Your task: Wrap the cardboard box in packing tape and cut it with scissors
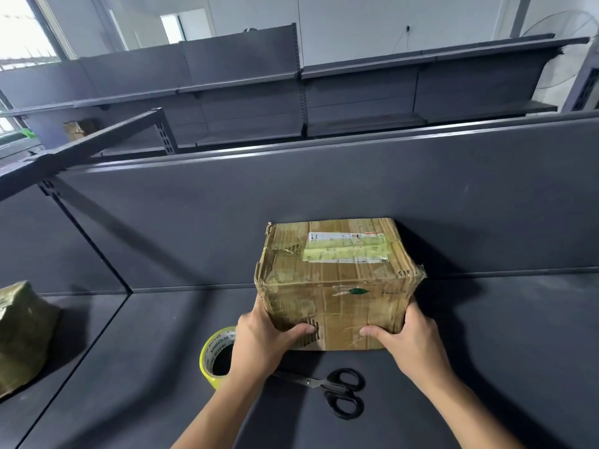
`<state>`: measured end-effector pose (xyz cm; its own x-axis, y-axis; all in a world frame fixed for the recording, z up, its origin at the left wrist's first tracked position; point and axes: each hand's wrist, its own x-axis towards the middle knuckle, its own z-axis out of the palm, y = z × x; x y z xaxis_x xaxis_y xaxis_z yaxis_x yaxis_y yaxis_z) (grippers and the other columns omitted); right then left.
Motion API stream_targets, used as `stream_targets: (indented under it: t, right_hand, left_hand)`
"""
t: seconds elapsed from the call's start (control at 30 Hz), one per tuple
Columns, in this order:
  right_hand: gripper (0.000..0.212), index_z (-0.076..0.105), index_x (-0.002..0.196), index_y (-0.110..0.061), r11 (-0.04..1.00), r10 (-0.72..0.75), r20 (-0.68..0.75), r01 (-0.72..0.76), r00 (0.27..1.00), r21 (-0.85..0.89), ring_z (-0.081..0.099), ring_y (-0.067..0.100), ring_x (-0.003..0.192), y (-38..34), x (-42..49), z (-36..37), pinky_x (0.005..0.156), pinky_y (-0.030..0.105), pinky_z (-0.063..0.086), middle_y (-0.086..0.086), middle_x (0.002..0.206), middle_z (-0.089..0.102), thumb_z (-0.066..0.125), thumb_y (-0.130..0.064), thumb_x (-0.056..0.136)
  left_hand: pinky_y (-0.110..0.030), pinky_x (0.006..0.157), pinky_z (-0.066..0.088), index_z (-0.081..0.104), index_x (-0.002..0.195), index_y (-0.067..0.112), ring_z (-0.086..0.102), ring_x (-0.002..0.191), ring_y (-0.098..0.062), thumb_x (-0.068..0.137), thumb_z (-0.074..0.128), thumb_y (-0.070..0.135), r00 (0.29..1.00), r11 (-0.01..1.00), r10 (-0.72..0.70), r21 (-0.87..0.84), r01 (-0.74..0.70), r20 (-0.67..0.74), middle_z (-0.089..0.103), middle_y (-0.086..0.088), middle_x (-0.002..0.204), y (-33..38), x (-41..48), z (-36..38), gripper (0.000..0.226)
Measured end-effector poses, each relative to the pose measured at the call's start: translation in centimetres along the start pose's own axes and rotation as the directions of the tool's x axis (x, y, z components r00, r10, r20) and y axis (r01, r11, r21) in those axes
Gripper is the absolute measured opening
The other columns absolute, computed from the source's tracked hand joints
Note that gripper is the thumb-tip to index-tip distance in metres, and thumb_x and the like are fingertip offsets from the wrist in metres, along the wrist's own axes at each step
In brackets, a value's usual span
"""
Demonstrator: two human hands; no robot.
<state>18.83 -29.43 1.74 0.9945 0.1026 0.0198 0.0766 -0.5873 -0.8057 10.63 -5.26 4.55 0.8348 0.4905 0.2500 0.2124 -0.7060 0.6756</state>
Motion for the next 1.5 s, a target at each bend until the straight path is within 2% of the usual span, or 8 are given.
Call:
stream_targets:
  t: [0.3,0.43,0.57,0.8,1.07,1.23,1.43,1.5]
  right_hand:
    - [0.063,0.061,0.1,-0.031,0.991,-0.057,-0.045,0.062,0.997,0.119,0.069,0.004,0.081,-0.4,-1.4,-1.1,0.071,0.039,0.061,-0.013,0.09,0.072,0.074,-0.077,0.059]
    - [0.062,0.062,0.105,-0.031,0.972,-0.17,-0.13,0.187,0.977,0.14,0.059,0.009,0.106,-1.2,-2.6,-1.8,0.087,0.032,0.051,-0.01,0.116,0.058,0.071,-0.078,0.066]
    - [0.06,0.054,0.108,-0.028,0.967,-0.101,-0.064,0.113,0.993,0.228,0.064,-0.005,0.088,-3.6,-3.8,-3.2,0.065,0.013,0.047,-0.014,0.101,0.067,0.067,-0.072,0.071]
    - [0.071,0.056,0.109,-0.025,0.998,-0.019,0.022,0.021,1.0,-0.063,0.066,0.017,0.093,-6.5,-3.4,-6.0,0.073,0.039,0.056,-0.01,0.103,0.069,0.06,-0.085,0.07]
    - [0.087,0.052,0.092,-0.015,0.953,0.11,0.167,-0.056,0.98,-0.297,0.062,0.02,0.089,-8.4,-1.0,-7.5,0.08,0.04,0.054,-0.003,0.096,0.063,0.045,-0.097,0.065]
    - [0.075,0.043,0.065,-0.017,0.952,0.113,0.278,-0.024,0.954,-0.305,0.058,0.017,0.057,-9.6,0.9,-7.6,0.066,0.033,0.049,-0.005,0.054,0.046,0.043,-0.091,0.075]
    - [0.084,0.057,0.082,-0.012,0.93,0.134,0.268,-0.027,0.954,-0.368,0.064,0.023,0.087,-8.6,2.4,-7.0,0.087,0.041,0.054,0.004,0.091,0.062,0.034,-0.093,0.077]
    - [0.088,0.062,0.116,-0.014,0.913,0.048,0.142,0.014,0.989,-0.407,0.061,0.029,0.115,-8.6,2.1,-6.9,0.093,0.042,0.049,0.009,0.122,0.064,0.033,-0.09,0.081]
  left_hand:
    - [-0.01,0.058,0.046,0.057,0.088,0.037,0.062,0.067,0.001,0.054,0.089,0.067,1.0,0.999,0.026,-0.035,-0.026,0.016,0.061,0.022,0.065,1.0,-0.1,-1.7,0.056]
    - [-0.031,0.063,0.055,0.067,0.075,0.029,0.067,0.071,-0.007,0.051,0.081,0.079,0.997,0.994,0.069,-0.083,-0.073,-0.047,0.069,0.009,0.073,1.6,0.1,-2.9,0.057]
    - [-0.042,0.074,0.059,0.067,0.081,0.023,0.071,0.08,-0.013,0.048,0.076,0.086,0.993,0.959,-0.115,-0.261,0.113,0.009,0.072,0.001,0.087,3.2,-0.4,-3.3,0.071]
    - [-0.043,0.07,0.062,0.063,0.13,0.01,0.076,0.086,-0.032,0.092,0.07,0.04,0.714,0.341,-0.25,-0.631,0.697,0.653,0.076,-0.015,0.112,5.5,-0.2,-4.4,0.049]
    - [-0.052,0.102,0.052,0.074,0.112,0.0,0.073,0.088,-0.035,0.094,0.065,0.044,0.61,0.458,-0.269,-0.458,0.762,0.745,0.074,-0.023,0.113,5.6,2.9,-4.5,0.048]
    - [-0.058,0.109,0.046,0.07,0.121,-0.001,0.066,0.104,-0.039,0.089,0.073,0.044,0.626,0.545,-0.312,-0.405,0.734,0.715,0.071,-0.025,0.121,5.3,4.4,-4.3,0.056]
    - [-0.041,0.083,0.061,0.065,0.116,0.004,0.075,0.086,-0.026,0.086,0.077,0.047,0.839,0.802,-0.299,-0.357,0.479,0.454,0.078,-0.009,0.103,5.4,5.5,-3.4,0.054]
    - [-0.034,0.087,0.053,0.054,0.115,0.012,0.068,0.101,-0.026,0.086,0.073,0.054,0.941,0.963,-0.228,-0.088,0.256,0.25,0.069,-0.001,0.112,5.6,5.3,-3.3,0.054]
